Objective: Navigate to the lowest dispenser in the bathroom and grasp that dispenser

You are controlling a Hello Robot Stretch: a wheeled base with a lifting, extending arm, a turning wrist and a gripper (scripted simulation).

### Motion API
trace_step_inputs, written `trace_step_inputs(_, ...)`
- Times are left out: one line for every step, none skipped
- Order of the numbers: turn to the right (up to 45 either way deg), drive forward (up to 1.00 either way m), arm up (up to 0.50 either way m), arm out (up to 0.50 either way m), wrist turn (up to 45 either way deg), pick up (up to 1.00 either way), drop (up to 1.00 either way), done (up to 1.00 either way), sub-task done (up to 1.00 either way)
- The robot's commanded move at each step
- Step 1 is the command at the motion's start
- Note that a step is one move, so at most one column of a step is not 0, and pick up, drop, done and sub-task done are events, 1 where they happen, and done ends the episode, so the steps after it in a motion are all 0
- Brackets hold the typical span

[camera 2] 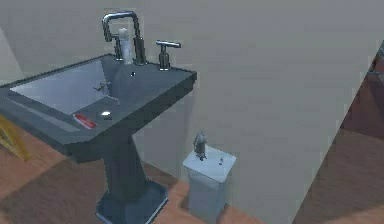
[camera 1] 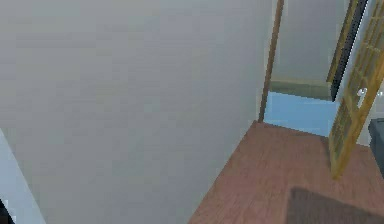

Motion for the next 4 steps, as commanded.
trace_step_inputs(-6.0, 0.00, 0.00, 0.00, 0.0, 0.00, 0.00, 0.00, 0.00)
trace_step_inputs(0.0, 0.50, 0.00, 0.00, 0.0, 0.00, 0.00, 0.00, 0.00)
trace_step_inputs(33.0, 0.00, 0.00, 0.00, 0.0, 0.00, 0.00, 0.00, 0.00)
trace_step_inputs(0.0, 1.00, 0.00, 0.00, 0.0, 0.00, 0.00, 0.00, 0.00)
